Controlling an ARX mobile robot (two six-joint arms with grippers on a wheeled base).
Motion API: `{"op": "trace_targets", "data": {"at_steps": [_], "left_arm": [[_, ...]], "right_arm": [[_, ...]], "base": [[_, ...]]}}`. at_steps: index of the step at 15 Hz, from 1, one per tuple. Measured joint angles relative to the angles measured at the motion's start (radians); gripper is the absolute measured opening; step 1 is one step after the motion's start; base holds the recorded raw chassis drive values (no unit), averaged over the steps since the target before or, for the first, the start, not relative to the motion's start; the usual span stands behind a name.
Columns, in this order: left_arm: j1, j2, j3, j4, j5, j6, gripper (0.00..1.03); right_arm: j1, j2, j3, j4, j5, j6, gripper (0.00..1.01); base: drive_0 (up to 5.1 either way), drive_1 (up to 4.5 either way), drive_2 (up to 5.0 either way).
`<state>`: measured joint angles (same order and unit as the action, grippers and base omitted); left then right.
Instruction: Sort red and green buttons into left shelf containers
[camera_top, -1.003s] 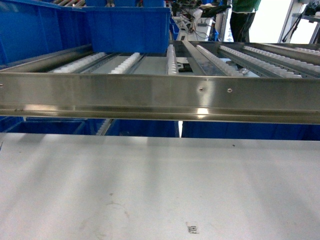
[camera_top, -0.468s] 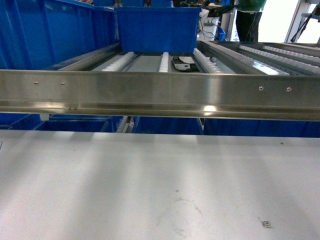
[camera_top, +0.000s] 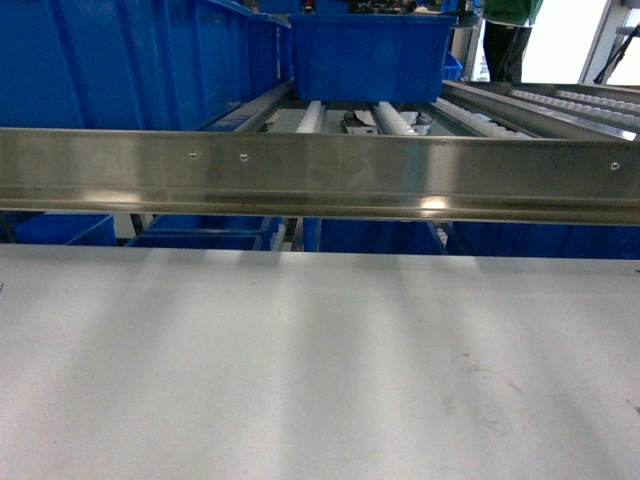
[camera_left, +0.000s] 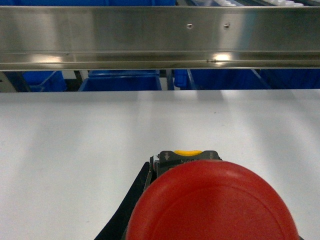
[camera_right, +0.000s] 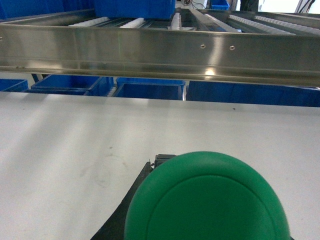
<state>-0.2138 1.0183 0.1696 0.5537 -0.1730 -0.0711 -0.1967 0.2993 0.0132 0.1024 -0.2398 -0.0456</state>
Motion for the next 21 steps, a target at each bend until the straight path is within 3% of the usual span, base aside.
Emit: {"op": "trace_targets", "data": {"at_steps": [21], "left_arm": [[-0.001,0.0,0.0,0.0,0.003,0.0,0.26]], "right_arm": [[0.0,0.0,0.0,-0.004,0.0,0.0,0.26]], "base": [[-4.8,1.33,3.4]]}}
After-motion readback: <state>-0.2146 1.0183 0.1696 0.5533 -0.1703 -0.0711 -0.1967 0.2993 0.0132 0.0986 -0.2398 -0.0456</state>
